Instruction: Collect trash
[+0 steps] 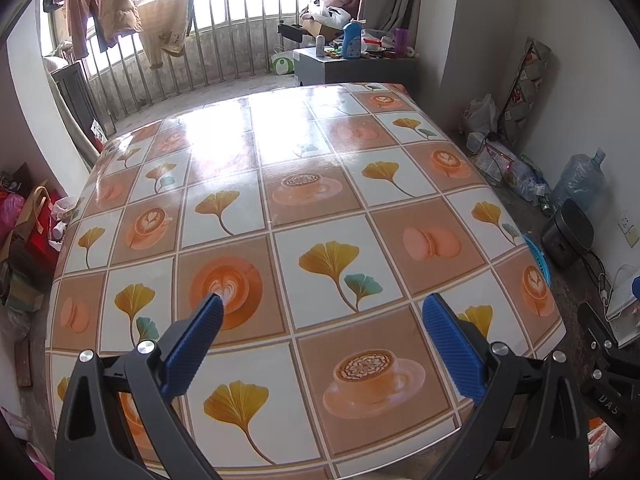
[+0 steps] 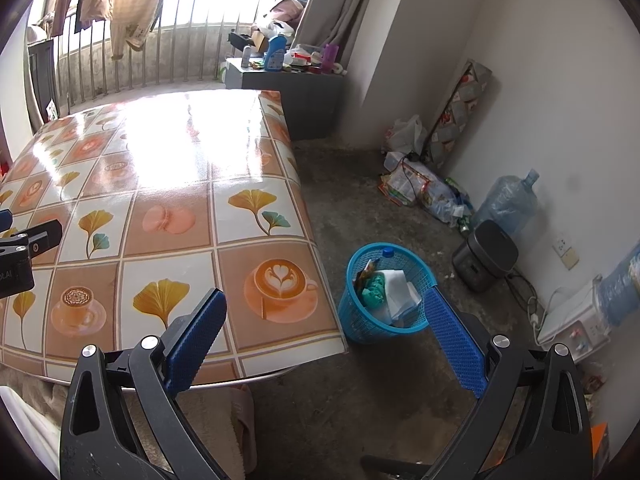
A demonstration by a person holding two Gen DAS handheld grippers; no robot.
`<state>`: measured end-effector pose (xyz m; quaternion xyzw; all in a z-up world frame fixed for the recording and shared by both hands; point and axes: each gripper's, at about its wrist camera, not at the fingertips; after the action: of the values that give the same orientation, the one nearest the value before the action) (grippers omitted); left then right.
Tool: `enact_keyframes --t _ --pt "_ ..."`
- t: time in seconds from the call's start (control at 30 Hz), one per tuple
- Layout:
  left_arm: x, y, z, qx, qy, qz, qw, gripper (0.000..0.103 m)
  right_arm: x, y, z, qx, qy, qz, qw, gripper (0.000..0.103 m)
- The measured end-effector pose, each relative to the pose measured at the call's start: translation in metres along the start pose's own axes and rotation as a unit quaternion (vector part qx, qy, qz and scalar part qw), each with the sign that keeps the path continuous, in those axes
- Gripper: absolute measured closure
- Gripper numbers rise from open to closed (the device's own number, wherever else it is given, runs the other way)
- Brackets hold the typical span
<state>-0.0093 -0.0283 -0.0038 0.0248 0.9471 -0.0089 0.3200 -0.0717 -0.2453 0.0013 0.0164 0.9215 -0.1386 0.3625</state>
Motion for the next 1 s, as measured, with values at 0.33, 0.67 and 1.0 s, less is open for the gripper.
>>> enact_keyframes --t 0.33,0.67,1.0 --pt "0.0 0.0005 0.0 0.0 0.0 0.0 1.0 0.006 -0.0003 -0.0003 0.0001 0.0 0.0 0.0 1.0 0.008" --pt "0.0 0.0003 0.0 0.0 0.0 0.0 1.0 0.005 -0.0005 -0.0005 -0.0001 0.0 0.001 0.0 1.0 0.008" --pt "0.0017 -0.0001 0.0018 0.0 0.001 0.003 1.0 0.005 -0.0013 -0.0015 0.0003 -0.001 0.0 -0.001 1.0 0.008"
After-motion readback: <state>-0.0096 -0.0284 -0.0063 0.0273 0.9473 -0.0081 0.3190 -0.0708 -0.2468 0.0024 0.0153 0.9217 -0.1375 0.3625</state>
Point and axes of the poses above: each gripper's, at about its wrist camera, not at the fingertips, and z roughly the way its jaws point, y to its left, x to its underside
